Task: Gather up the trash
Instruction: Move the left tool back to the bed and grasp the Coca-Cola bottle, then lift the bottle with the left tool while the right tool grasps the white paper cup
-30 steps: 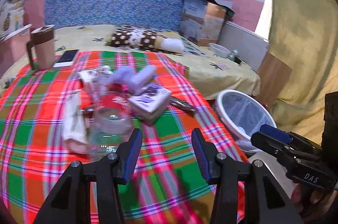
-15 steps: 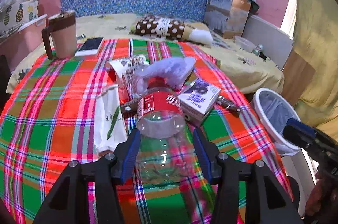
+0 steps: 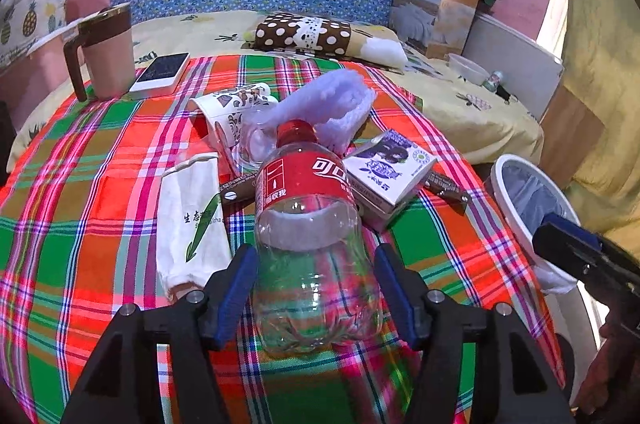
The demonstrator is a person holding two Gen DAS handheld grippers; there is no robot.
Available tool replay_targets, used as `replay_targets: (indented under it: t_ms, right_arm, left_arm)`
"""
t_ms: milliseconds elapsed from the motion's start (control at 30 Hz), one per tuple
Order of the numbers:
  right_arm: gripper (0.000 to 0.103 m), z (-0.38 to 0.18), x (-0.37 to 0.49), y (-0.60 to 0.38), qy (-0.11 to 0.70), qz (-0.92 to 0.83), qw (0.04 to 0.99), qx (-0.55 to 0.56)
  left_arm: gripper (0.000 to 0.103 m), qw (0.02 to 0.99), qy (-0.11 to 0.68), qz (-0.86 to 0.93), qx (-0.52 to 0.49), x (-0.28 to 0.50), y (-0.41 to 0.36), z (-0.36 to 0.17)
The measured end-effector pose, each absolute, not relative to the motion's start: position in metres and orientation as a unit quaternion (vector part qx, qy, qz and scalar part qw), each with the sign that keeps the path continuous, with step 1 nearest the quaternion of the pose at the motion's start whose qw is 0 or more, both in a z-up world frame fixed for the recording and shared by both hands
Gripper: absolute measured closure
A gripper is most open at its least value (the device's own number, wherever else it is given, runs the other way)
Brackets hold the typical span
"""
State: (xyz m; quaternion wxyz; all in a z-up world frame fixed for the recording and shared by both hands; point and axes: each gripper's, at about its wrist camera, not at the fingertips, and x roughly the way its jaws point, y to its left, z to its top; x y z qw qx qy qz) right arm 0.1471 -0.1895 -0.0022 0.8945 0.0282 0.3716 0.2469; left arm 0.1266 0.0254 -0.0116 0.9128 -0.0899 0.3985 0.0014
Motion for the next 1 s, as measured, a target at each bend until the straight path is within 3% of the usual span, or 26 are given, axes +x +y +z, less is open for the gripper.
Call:
replay_targets:
  t_ms: [533, 1000]
  right_arm:
    - [0.046, 0.0, 0.151, -0.184, 0.376, 0.246, 0.893, 0.024]
    - [0.046, -0.005, 0.16, -0.155, 0.385, 0.275, 0.881, 0.018]
  left_arm:
    - [0.044, 0.917, 0.379, -0.01, -0.126, 0.103, 0.045, -0.003]
    - [0.044, 0.937, 0.315, -0.008, -0.148, 0.064, 0.074, 0.039]
